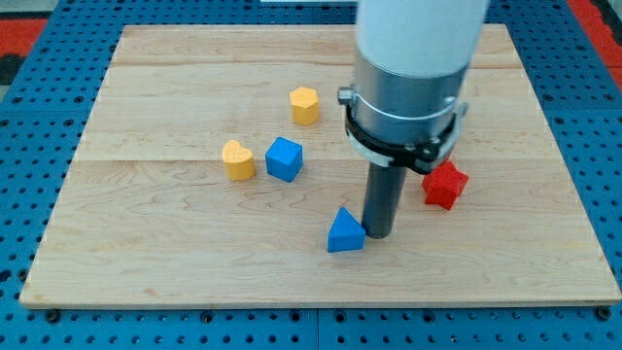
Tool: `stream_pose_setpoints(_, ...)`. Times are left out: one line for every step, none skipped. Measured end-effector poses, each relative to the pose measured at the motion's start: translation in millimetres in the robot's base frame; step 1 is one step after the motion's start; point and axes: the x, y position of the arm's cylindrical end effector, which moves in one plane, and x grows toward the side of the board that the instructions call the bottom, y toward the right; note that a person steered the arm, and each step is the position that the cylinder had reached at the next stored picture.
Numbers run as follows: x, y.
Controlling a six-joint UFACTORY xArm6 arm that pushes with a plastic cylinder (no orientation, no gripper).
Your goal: Push the yellow heart towards the top center of the board
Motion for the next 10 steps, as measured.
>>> stream_pose_setpoints(-3,-27)
stream_pose_setpoints(-15,-76)
stream_pose_setpoints(-49,-100)
stream_pose_setpoints(-54,-163)
stream_pose_setpoints(-93,-172)
stream_pose_setpoints(-123,-139)
stream_pose_setpoints(-161,-118)
stream_pose_setpoints(-208,-126)
stream_pose_setpoints(-219,-137)
stream_pose_setpoints(-219,-198)
